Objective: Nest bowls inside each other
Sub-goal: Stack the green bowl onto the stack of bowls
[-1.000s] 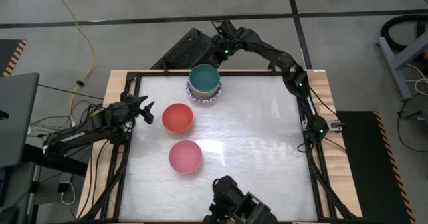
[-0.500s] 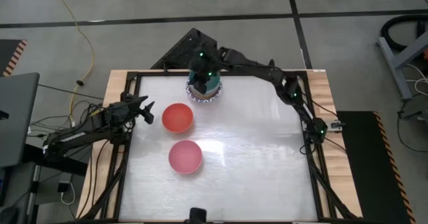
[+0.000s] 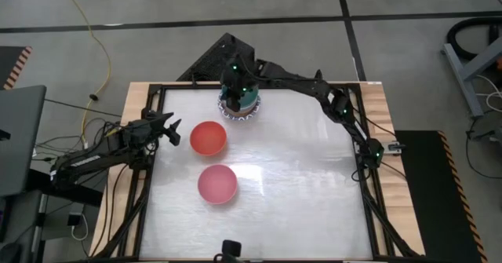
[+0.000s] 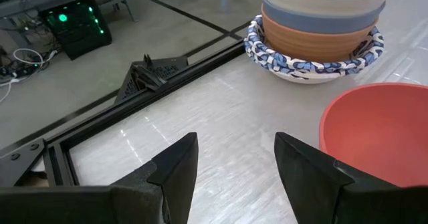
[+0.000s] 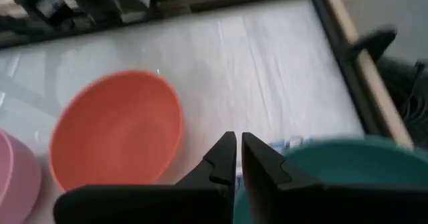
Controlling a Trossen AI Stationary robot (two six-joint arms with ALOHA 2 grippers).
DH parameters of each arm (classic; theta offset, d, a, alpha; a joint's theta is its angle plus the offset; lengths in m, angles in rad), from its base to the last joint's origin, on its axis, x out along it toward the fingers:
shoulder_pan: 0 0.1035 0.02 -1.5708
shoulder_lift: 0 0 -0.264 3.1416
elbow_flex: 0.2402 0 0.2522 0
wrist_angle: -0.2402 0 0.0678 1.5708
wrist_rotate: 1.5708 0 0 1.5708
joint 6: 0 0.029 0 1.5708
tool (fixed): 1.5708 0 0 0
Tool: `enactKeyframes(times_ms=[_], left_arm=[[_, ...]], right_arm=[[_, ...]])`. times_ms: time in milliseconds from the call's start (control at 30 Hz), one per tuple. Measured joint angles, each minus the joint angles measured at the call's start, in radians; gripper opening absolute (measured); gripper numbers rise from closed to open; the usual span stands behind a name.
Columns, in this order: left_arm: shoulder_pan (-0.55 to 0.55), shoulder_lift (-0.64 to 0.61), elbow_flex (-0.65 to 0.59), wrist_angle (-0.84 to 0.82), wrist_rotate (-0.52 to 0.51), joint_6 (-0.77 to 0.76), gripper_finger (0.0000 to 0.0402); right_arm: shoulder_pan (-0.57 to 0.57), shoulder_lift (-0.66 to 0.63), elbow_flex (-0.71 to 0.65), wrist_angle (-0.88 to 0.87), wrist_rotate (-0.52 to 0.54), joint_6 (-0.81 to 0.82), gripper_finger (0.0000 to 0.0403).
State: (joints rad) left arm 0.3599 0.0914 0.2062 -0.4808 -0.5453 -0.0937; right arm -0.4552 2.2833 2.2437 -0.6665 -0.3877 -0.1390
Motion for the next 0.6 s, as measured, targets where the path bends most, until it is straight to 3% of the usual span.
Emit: enactKeyframes(times_ms=[600], left_arm=[[0.0,0.0,0.0,0.0,0.0,0.0,0.019]], right_arm=[[-0.036,-0.003,-0.089,0.077,-0.007,0.008,0.0046]])
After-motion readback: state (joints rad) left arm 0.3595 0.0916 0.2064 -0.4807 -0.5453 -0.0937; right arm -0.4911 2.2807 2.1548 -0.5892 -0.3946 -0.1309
